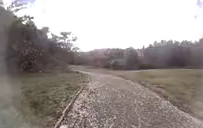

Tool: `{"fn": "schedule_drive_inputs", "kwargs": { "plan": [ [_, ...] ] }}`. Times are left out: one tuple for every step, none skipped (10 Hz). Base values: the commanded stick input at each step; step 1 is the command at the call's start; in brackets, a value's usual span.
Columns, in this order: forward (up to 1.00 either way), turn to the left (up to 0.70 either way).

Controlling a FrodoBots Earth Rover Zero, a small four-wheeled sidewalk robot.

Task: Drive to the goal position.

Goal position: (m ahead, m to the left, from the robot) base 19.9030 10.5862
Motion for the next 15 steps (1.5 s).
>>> {"fn": "schedule_drive_inputs", "kwargs": {
  "plan": [
    [0.30, 0.00],
    [0.30, 0.00],
    [0.30, 0.00],
    [0.30, 0.00],
    [0.30, 0.00],
    [0.30, 0.00],
    [0.30, 0.00],
    [0.30, 0.00],
    [0.30, 0.00],
    [0.30, 0.00],
    [0.30, 0.00],
    [0.30, 0.00],
    [0.30, 0.00],
    [0.30, -0.47],
    [0.30, -0.75]
  ]
}}
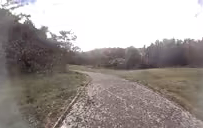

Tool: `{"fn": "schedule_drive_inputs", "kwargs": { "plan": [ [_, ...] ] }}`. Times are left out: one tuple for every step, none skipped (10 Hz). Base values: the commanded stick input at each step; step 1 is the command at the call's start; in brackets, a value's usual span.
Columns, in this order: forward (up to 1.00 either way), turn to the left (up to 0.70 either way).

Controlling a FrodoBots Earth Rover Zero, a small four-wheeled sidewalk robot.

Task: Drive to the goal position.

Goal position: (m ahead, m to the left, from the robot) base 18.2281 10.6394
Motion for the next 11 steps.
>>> {"fn": "schedule_drive_inputs", "kwargs": {
  "plan": [
    [0.30, -0.75],
    [0.30, -0.33],
    [0.30, 0.00],
    [0.30, 0.00],
    [0.30, 0.00],
    [0.30, 0.00],
    [0.30, 0.00],
    [0.30, 0.00],
    [0.30, 0.00],
    [0.30, 0.00],
    [0.30, 0.00]
  ]
}}
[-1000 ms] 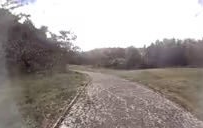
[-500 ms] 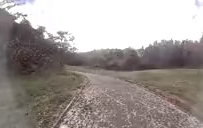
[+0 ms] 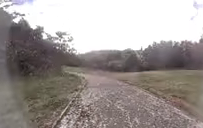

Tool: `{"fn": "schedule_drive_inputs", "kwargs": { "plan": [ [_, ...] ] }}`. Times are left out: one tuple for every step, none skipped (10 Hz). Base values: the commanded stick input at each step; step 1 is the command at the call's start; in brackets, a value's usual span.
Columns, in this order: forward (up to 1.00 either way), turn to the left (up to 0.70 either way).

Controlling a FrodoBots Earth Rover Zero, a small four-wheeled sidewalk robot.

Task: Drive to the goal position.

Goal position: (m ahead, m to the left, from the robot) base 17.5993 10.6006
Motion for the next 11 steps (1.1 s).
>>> {"fn": "schedule_drive_inputs", "kwargs": {
  "plan": [
    [0.30, 0.00],
    [0.30, 0.00],
    [0.30, 0.00],
    [0.30, 0.00],
    [0.30, 0.00],
    [0.30, 0.00],
    [0.30, 0.00],
    [0.30, 0.00],
    [0.30, 0.00],
    [0.30, 0.00],
    [0.30, 0.00]
  ]
}}
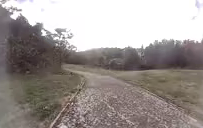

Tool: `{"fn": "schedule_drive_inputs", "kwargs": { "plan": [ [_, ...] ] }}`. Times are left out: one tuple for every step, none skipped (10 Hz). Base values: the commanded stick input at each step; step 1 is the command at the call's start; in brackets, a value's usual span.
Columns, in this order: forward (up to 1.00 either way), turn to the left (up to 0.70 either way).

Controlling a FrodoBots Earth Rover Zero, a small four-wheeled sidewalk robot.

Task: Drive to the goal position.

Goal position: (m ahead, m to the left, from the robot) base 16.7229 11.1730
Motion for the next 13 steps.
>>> {"fn": "schedule_drive_inputs", "kwargs": {
  "plan": [
    [0.30, 0.00],
    [0.30, -0.42],
    [0.30, -0.75],
    [0.30, -0.75],
    [0.30, -0.75],
    [0.30, -0.69],
    [0.30, -0.45],
    [0.30, -0.21],
    [0.30, 0.00],
    [0.30, 0.00],
    [0.30, 0.00],
    [0.30, 0.00],
    [0.30, 0.00]
  ]
}}
